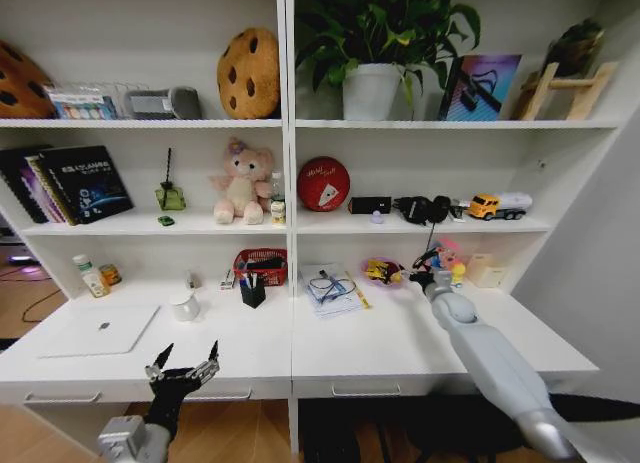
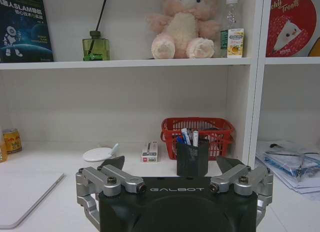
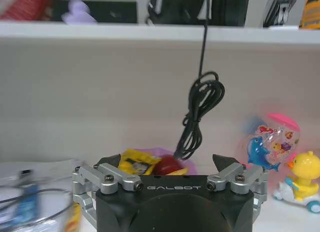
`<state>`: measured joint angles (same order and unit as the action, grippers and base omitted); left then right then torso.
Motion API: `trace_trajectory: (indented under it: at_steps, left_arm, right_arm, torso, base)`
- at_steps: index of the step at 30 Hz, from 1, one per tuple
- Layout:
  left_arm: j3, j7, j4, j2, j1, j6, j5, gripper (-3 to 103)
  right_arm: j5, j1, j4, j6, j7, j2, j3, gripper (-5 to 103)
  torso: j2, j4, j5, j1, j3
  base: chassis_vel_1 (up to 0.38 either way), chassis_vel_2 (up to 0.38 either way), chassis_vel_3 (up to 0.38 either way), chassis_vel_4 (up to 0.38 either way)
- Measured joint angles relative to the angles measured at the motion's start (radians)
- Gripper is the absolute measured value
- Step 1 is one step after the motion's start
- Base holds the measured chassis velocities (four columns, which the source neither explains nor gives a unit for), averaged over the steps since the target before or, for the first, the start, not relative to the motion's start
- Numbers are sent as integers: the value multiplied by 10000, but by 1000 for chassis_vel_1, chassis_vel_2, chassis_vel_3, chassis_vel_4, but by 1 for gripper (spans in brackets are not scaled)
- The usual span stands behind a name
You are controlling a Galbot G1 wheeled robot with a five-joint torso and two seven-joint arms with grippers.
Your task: Organize the objects on the table.
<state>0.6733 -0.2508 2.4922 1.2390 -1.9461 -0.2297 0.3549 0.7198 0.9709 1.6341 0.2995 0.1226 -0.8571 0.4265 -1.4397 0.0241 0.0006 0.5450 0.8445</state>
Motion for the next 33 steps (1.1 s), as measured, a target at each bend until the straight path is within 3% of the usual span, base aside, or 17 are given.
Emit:
trace_trajectory:
  at_steps: [1,3,5,6,8,12,16,17,19,21,33]
  left_arm:
    - [0,-1,0,3,0,0,0,100]
    - [0,0,0,3,0,0,0,100]
    - [0,-6,0,2,0,0,0,100]
    - [0,-6,0,2,0,0,0,100]
    - [0,-5,0,2,0,0,0,100]
    - [0,-3,0,3,0,0,0,100]
    - [0,-2,0,1,0,0,0,100]
    - [0,-2,0,1,0,0,0,100]
    - [1,-3,0,2,0,1,0,100]
    - [0,-3,0,2,0,0,0,100]
    - [1,-3,1,2,0,0,0,100]
  right_arm:
    - [191,1078,1216,25,195,123,527,100]
    - [199,1830,1877,3,292,134,927,100]
    - [-313,4079,3477,-289,312,-119,2252,100]
    - [-313,4079,3477,-289,312,-119,2252,100]
    - [-1339,6227,4885,-861,9,-719,3564,100]
    - [-2171,7678,5700,-1435,-276,-1407,4253,100]
    - [-3908,9520,6635,-2707,-527,-3811,4727,100]
    - [-3908,9520,6635,-2707,-527,-3811,4727,100]
    - [-4423,10173,6848,-3233,-658,-4587,4607,100]
    - [-4513,10248,6869,-3317,-677,-4700,4573,100]
    - [-4520,10165,6784,-3341,-686,-4707,4481,100]
  torso:
    - [-1,-6,-9,-1,-2]
    - [-3,-9,-13,-2,-3]
    - [-1,-7,2,-2,-2]
    - [-1,-7,2,-2,-2]
    - [-2,-8,-14,-2,-3]
    - [-3,-7,-9,-2,-2]
    - [-3,-7,-6,-3,-1]
    - [-3,-7,-6,-3,-1]
    - [-3,-4,-10,-4,-1]
    - [-3,-9,-10,-4,0]
    - [0,-10,-7,-1,1]
  base:
    - [0,0,0,0]
    - [0,0,0,0]
    - [0,0,0,0]
    - [0,0,0,0]
    - [0,0,0,0]
    - [0,0,0,0]
    - [0,0,0,0]
    - [0,0,0,0]
    - [0,0,0,0]
    - [0,0,0,0]
    - [0,0,0,0]
